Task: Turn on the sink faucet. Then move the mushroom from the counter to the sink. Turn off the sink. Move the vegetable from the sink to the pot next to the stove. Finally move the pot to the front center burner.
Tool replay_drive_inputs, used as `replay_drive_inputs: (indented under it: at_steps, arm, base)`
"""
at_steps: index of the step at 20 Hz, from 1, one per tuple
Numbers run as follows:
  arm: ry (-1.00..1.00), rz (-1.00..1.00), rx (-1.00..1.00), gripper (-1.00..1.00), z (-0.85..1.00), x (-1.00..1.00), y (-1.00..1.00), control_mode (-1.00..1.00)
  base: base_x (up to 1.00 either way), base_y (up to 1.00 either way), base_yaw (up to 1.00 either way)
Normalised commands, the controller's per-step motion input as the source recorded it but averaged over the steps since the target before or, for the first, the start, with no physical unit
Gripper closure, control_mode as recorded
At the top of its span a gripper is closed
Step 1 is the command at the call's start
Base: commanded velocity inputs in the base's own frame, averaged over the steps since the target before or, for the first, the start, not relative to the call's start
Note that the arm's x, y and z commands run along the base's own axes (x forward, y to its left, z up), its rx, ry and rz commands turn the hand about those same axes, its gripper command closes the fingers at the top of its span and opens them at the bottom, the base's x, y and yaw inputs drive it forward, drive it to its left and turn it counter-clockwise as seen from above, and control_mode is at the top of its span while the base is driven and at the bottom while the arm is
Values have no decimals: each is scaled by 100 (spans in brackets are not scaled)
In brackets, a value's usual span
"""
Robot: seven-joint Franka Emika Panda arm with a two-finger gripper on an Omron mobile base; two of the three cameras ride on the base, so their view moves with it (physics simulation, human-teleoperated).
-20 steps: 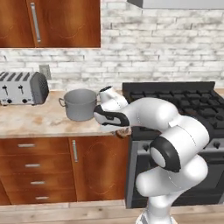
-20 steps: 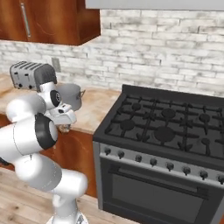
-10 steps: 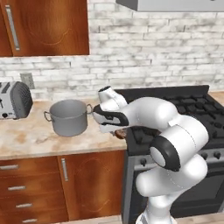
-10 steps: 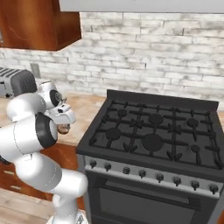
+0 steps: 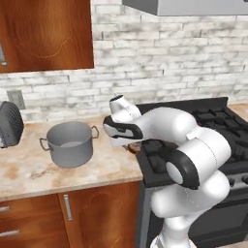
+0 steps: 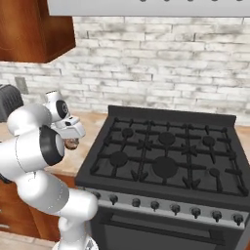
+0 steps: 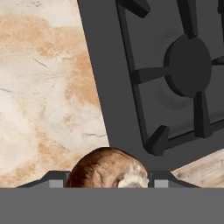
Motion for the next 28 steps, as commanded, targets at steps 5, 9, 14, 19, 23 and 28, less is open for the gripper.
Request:
replay_drive_inputs:
  at_steps: [5,9,14,19,23,28]
  arm:
    - [0,0,0,100,0,0,0,100]
    - [0,0,0,100,0,0,0,100]
    - [1,1,0,100,0,7,-2,-100]
    - [-1,0,0,100,15,0,59,-100]
    - [0,-1,-2,100,9,0,100,-100]
    - [-8,-6,-1,100,14,12,90,-100]
  base:
    - [36,42,-13]
    - [52,12,-5]
    - [9,0,0]
    - [0,0,0]
    - [0,0,0]
    - [0,0,0]
